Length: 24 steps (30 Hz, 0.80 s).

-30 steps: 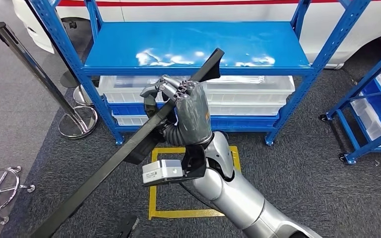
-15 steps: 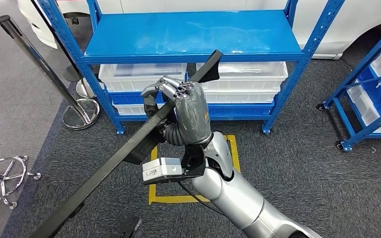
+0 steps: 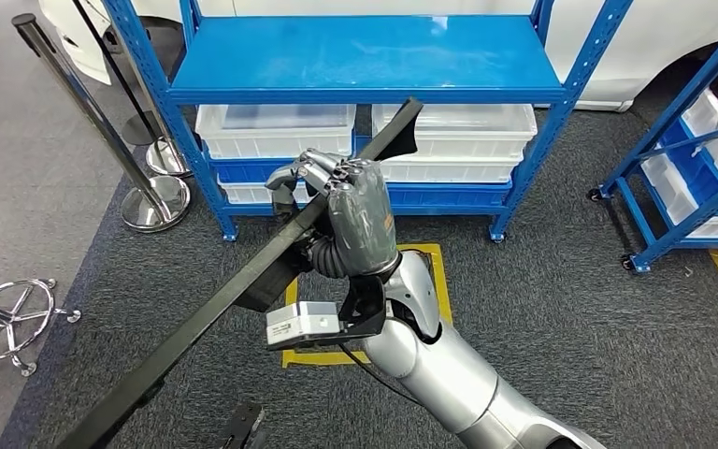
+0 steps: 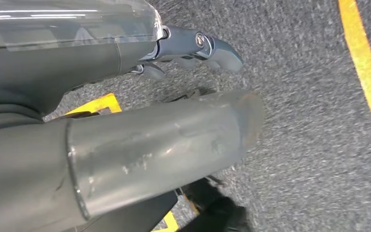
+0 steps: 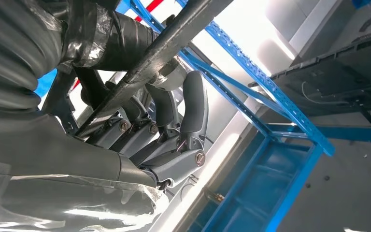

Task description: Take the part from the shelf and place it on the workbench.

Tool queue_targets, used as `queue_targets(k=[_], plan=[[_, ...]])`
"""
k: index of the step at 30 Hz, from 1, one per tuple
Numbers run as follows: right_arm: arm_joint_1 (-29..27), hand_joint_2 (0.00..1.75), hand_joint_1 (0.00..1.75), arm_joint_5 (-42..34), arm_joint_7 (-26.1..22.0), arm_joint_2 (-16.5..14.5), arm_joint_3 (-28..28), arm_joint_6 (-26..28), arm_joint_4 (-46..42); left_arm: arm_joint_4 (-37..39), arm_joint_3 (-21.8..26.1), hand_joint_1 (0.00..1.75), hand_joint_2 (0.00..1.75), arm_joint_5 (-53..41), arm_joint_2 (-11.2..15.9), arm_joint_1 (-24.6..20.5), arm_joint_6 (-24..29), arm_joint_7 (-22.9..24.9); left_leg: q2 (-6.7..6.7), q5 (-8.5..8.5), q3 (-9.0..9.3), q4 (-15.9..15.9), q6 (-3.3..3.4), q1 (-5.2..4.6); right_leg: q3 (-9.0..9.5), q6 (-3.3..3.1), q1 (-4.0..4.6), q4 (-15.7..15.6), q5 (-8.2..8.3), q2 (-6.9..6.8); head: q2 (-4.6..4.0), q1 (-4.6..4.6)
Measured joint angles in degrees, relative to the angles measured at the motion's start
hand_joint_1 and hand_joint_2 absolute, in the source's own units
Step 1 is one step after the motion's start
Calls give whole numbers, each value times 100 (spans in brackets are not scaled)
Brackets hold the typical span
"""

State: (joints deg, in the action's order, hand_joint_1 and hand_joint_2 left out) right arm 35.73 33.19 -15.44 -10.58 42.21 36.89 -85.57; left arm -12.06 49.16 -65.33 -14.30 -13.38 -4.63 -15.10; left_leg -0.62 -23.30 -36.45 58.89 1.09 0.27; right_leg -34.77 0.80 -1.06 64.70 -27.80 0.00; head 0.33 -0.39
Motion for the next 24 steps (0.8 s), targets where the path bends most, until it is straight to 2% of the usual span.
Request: queue_targets(k=[1,2,4,5,6,7,9,10,11,12,13,14,15,16,17,18,20,21,22,24], plan=[[2,175,175,1,2,-2,0,0,1,0,-1,0,0,0,-1,-2,0,-1,2,26,-47,37,-32,-4,124,-26,12,-219,-40,8,0,1],[4,175,175,2,4,-4,0,0,2,0,-2,0,0,0,-1,-4,0,-2,4,63,-80,53,-69,-8,158,-62,31,-322,-81,16,0,-1],[7,175,175,3,10,-6,0,-1,7,0,-2,0,0,0,-2,1,0,-5,8,123,-114,53,-141,8,97,-159,38,-358,-4,12,0,2],[8,175,175,3,13,-7,0,-2,12,0,-2,0,0,0,-2,6,0,-7,13,64,-149,87,-174,19,57,-213,35,-370,54,2,0,0],[11,175,175,3,15,-7,0,-3,17,0,-2,0,0,0,-2,11,0,-7,19,-100,-206,207,-204,30,4,-265,28,-387,121,-10,0,-1],[14,175,175,3,18,-8,0,-4,22,0,-2,0,0,0,-2,12,0,-8,23,-360,-284,437,-229,42,-65,-304,21,-398,192,-20,0,-4],[16,175,175,4,25,-8,0,-5,30,0,-2,0,0,-1,-2,10,0,-9,25,-919,-437,1112,-265,49,-235,-337,34,-398,332,-26,0,-9],[15,175,175,7,27,-8,0,-6,35,0,-2,0,0,-1,-2,9,0,-9,25,-1053,-460,1412,-272,51,-330,-338,42,-396,406,-27,0,-9],[15,175,175,11,31,-8,0,-6,42,0,-2,0,0,-1,-1,8,0,-9,25,-1047,-415,1577,-270,50,-426,-337,48,-395,481,-27,0,-9],[15,175,175,17,34,-8,0,-5,48,0,-2,0,0,-1,-1,7,0,-9,26,-924,-287,1573,-258,47,-521,-332,52,-393,557,-27,0,-9],[15,175,175,23,38,-8,0,-4,50,0,-2,0,0,-2,0,4,0,-10,26,-754,-89,1420,-240,43,-606,-325,55,-393,629,-27,0,-9],[16,175,175,31,40,-9,0,-3,51,0,-2,0,0,-2,0,-6,0,-11,28,-644,203,1088,-211,35,-681,-312,54,-392,705,-26,0,-9],[18,175,175,41,42,-10,0,-2,49,-1,-3,0,0,-2,1,-21,0,-15,31,-653,524,659,-179,19,-739,-290,56,-394,777,-25,0,-9],[20,175,175,53,43,-14,0,-1,48,-1,-3,0,0,-2,1,-36,0,-19,35,-713,772,298,-152,-2,-768,-257,51,-413,848,-27,0,-9],[22,175,175,68,43,-19,0,0,48,-1,-4,0,0,-2,1,-50,0,-24,40,-789,944,3,-117,-25,-776,-219,39,-441,923,-32,0,-9],[27,175,175,79,44,-25,0,1,48,-1,-4,0,0,-3,1,-56,0,-28,43,-819,993,-134,-89,-49,-766,-179,28,-484,998,-37,0,-11],[36,175,175,92,44,-34,0,2,52,1,-5,0,0,-4,-2,-58,0,-33,32,-670,918,-199,-12,-57,-753,-106,15,-581,1104,-38,0,-12],[40,175,175,94,44,-37,0,3,54,1,-5,0,0,-5,-4,-60,0,-33,19,-571,862,-228,32,-48,-782,-82,19,-554,1002,-31,0,-11],[41,175,175,95,44,-36,0,4,57,2,-6,0,0,-5,-7,-63,0,-33,6,-461,790,-260,76,-34,-834,-62,23,-421,759,-23,0,-8],[41,175,175,95,44,-33,0,4,61,2,-7,0,0,-6,-10,-69,0,-33,-5,-263,593,-274,128,-27,-968,-34,19,187,51,-13,0,-4]])
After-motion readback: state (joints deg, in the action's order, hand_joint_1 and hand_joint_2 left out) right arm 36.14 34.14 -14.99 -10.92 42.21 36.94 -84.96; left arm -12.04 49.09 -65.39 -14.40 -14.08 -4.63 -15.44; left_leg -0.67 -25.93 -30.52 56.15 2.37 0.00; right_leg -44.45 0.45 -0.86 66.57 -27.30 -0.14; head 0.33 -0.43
